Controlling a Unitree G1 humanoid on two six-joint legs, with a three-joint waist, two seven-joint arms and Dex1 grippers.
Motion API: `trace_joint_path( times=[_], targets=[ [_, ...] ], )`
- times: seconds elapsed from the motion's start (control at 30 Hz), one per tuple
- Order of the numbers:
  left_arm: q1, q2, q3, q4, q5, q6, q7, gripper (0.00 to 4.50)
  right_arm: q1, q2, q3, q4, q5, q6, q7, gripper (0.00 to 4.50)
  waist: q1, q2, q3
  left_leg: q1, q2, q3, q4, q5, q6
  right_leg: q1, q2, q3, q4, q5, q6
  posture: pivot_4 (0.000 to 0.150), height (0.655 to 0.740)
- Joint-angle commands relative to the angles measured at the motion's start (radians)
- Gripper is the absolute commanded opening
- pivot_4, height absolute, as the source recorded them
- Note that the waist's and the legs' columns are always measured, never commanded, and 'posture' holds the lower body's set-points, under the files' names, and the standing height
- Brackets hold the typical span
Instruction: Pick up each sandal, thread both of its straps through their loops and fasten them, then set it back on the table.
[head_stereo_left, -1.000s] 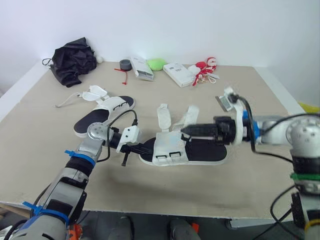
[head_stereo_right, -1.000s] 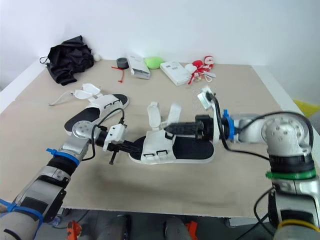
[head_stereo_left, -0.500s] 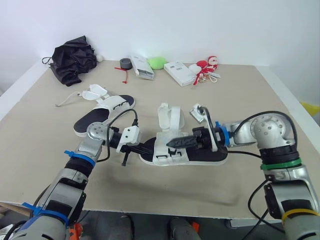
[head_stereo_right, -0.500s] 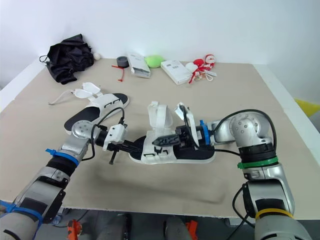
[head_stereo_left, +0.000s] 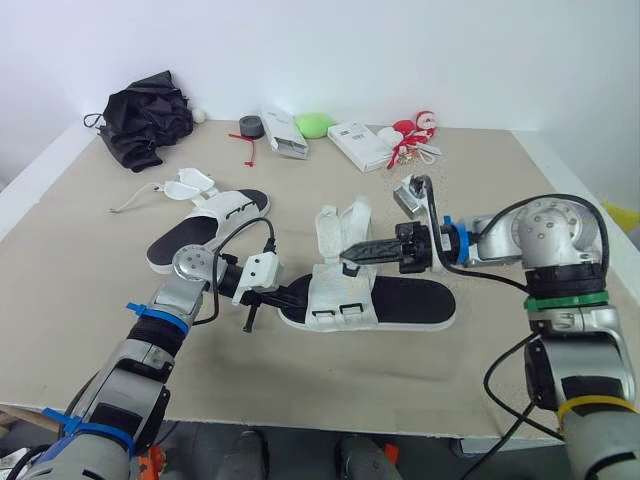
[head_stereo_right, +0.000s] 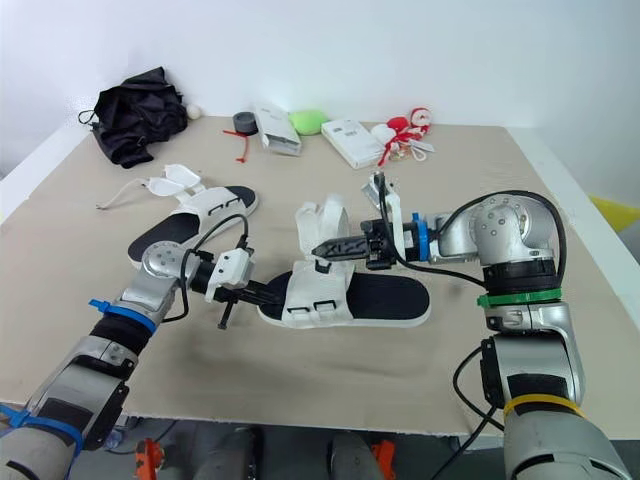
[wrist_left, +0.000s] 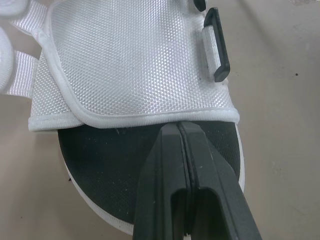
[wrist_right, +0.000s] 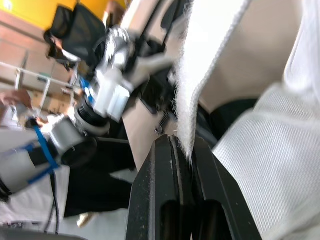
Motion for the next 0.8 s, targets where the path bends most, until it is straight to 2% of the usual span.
trace_joint_path(
  times=[0.03,0.5,0.8],
  targets=[
    [0.007,0.005,-0.024,0.007,0.046,0.028,0.024,0.00,0.081,0.005,0.056,-0.067,-0.046,-0.008,0.021,0.06,0.000,0.000,0.000,0.000,0.000,0.000,0.000,0.000,0.000,-0.001,0.000,0.000,0.000,0.000,0.000,0.150,0.7380],
    [0.018,-0.014,0.021,-0.024,-0.018,0.108,0.036,0.00,0.133,-0.010,0.043,-0.135,-0.028,0.066,0.078,0.06,-0.003,0.002,0.002,-0.005,0.001,0.000,0.002,0.000,0.000,-0.005,0.002,0.001,0.002,0.002,0.002,0.150,0.7380],
    [0.066,0.025,-0.016,-0.036,0.023,0.097,0.020,0.00,0.088,-0.030,0.040,-0.099,-0.067,0.017,0.136,0.06,-0.005,0.002,0.002,-0.005,0.001,0.000,0.002,0.000,0.000,-0.006,0.003,0.001,0.003,0.002,0.002,0.150,0.7380]
  ],
)
